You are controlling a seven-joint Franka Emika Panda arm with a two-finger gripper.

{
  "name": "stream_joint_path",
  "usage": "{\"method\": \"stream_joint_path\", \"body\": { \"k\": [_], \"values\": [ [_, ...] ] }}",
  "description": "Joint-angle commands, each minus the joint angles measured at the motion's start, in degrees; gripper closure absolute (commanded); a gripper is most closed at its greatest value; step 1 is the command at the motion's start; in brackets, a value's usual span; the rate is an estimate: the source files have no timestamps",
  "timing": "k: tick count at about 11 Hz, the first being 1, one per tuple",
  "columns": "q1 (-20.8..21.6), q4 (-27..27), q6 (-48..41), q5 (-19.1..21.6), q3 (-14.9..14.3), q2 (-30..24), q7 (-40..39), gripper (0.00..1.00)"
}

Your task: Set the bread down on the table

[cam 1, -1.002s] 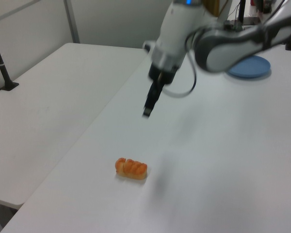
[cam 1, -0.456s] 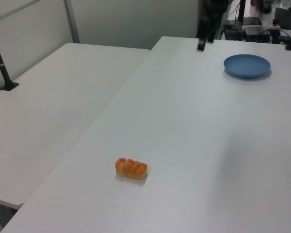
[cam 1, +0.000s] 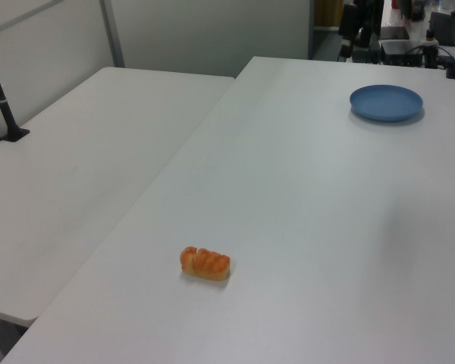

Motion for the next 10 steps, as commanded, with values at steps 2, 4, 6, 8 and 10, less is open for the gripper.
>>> {"method": "stream_joint_path", "body": {
  "k": [2, 4, 6, 8, 10],
  "values": [
    [-2.6, -2.7, 0.1, 0.8, 0.6, 0.6, -15.7, 0.00],
    [-2.6, -1.6, 1.8, 0.7, 0.2, 2.1, -21.6, 0.00],
    [-2.6, -1.6, 2.5, 0.2, -0.1, 2.0, -22.2, 0.00],
    [-2.6, -1.6, 2.5, 0.2, -0.3, 2.1, -22.1, 0.00],
    [-2.5, -1.6, 2.6, 0.1, -0.2, 2.1, -21.6, 0.00]
  ]
}}
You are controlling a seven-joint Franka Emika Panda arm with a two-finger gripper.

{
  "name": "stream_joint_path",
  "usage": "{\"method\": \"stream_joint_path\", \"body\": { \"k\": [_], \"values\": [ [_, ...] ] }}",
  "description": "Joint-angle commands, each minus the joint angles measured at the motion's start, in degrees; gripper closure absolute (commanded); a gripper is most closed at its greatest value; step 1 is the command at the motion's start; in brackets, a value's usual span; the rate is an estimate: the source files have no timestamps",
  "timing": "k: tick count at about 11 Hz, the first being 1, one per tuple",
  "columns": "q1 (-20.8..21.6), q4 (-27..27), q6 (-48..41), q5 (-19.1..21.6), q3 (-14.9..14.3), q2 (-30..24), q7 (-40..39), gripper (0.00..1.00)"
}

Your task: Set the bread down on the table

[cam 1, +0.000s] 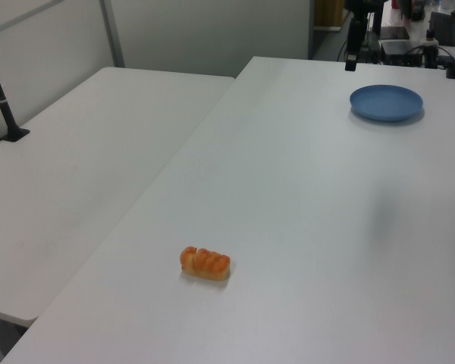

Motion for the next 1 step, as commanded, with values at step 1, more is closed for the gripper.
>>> {"method": "stream_joint_path", "body": {
  "k": [1],
  "values": [
    [0.1, 0.1, 0.7, 0.1, -0.2, -0.2, -0.8, 0.00]
  ]
}}
